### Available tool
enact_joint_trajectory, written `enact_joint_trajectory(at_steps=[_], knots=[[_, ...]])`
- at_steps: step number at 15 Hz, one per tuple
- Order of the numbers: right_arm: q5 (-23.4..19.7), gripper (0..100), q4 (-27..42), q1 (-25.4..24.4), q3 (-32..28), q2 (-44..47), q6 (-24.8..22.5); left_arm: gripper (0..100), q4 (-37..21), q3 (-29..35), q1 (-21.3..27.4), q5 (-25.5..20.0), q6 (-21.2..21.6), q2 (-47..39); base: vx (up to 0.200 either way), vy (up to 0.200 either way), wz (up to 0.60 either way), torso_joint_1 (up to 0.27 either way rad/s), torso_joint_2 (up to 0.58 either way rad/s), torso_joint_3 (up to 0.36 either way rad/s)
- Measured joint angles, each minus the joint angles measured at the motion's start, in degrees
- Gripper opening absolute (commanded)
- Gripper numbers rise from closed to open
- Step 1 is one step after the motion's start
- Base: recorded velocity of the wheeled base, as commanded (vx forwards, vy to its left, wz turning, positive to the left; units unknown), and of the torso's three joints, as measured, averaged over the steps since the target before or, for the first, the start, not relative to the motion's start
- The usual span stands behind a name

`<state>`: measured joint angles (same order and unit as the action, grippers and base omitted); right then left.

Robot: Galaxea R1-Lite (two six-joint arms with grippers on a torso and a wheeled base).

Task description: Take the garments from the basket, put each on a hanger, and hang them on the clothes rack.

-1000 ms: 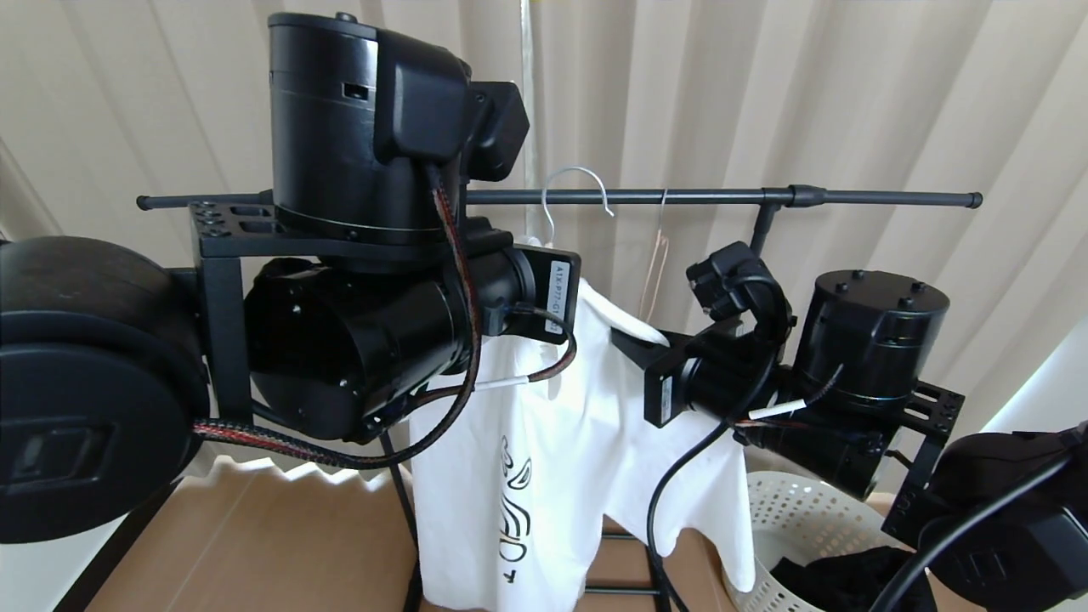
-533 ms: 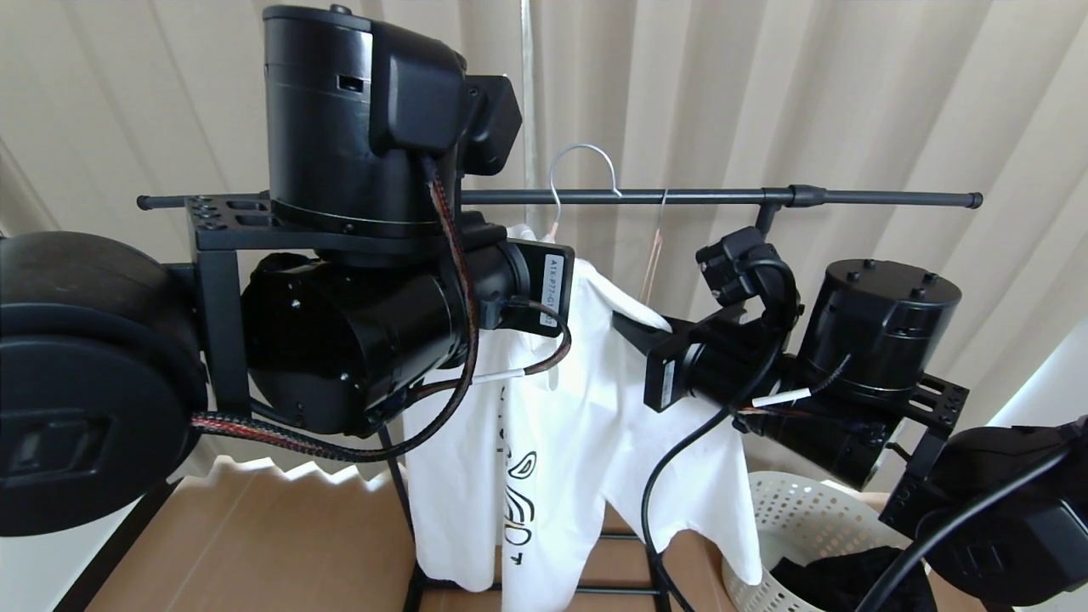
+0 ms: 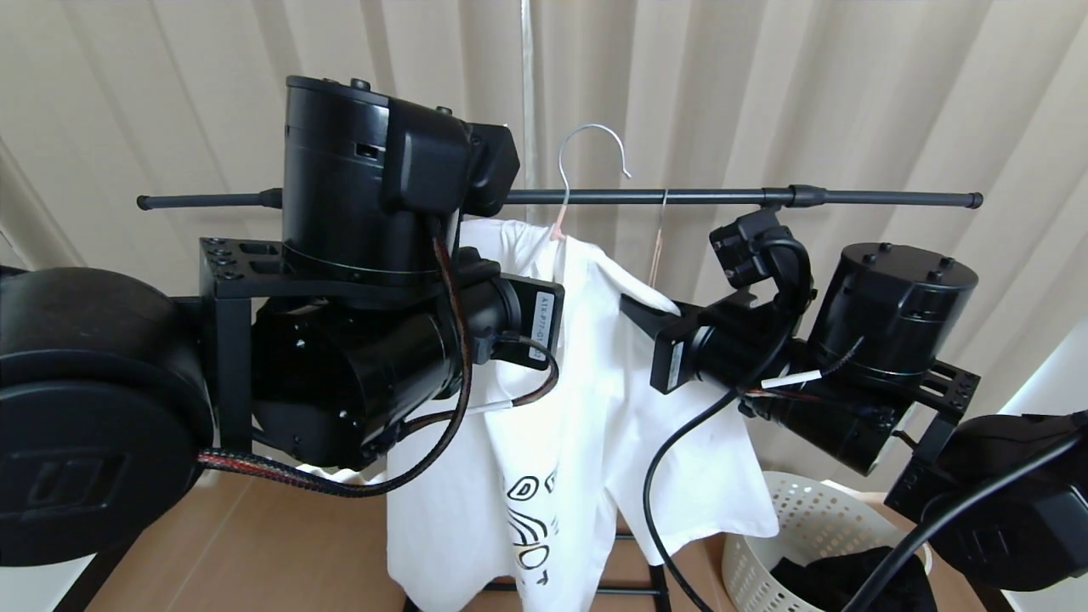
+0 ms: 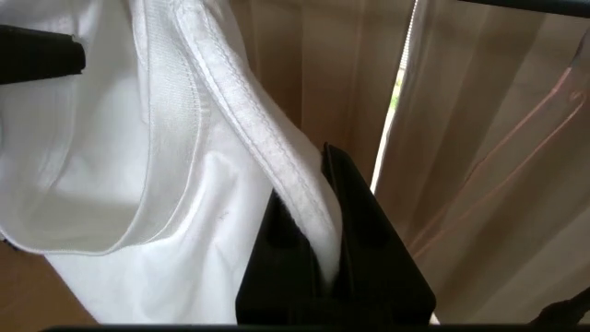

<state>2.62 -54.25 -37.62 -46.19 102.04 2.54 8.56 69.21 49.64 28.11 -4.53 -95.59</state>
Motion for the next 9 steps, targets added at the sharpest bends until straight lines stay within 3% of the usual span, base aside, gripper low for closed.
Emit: enact_joint_trajectory(at_steps=[9], knots=[[0.0, 0, -0.1, -0.1, 0.9, -2.6, 0.0, 0, 1.6, -0.4, 0.0, -0.1, 0.1, 0.0, 0.000, 0.000, 0.00, 0.000, 0.00, 0.000]])
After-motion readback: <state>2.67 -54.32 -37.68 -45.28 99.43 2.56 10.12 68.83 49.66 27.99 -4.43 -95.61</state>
